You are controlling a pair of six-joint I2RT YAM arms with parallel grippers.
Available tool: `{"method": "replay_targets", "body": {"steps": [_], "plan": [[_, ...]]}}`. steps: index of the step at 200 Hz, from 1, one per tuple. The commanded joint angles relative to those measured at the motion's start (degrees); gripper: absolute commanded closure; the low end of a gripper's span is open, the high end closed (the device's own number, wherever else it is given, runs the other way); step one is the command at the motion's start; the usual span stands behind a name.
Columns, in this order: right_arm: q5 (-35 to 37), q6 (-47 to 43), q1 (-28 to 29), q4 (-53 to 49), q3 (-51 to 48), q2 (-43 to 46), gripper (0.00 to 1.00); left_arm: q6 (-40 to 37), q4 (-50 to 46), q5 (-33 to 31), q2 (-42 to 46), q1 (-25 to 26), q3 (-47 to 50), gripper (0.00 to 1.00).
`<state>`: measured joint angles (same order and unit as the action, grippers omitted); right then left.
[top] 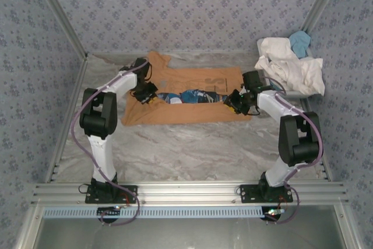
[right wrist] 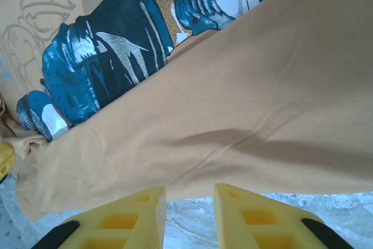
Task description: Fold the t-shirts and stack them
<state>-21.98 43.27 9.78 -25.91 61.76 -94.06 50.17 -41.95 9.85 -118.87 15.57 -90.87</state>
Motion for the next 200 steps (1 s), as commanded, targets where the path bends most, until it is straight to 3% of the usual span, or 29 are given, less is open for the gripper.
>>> {"method": "replay_targets", "body": {"steps": [1,23,89,149,200], "plan": [[-1.5,0.8,-0.1,-1.4,1.2,1.6,0.7,-1.4,-1.1,0.4,-1.2,0.5,-2.5,0.9],[-1.5,0.8,-0.1,-1.7,1.6,2.0,0.71,-2.1,-1.2,0.6,-1.3,0.5,-3.4,1.0],[-1.6,0.8,-0.1,-2.3,2.3,2.6,0.72,-6.9,-3.0,2.6,-4.0,1.4,-9.9,1.0],[-1.9,0.6,-0.4,-3.4,1.9,3.3,0.73,-14.1,-9.2,7.4,-12.7,2.9,-24.4,1.0],[-2.3,0.3,-0.6,-4.0,1.4,3.8,0.73,-19.6,-15.4,5.2,-18.6,4.1,-33.7,1.0]]}}
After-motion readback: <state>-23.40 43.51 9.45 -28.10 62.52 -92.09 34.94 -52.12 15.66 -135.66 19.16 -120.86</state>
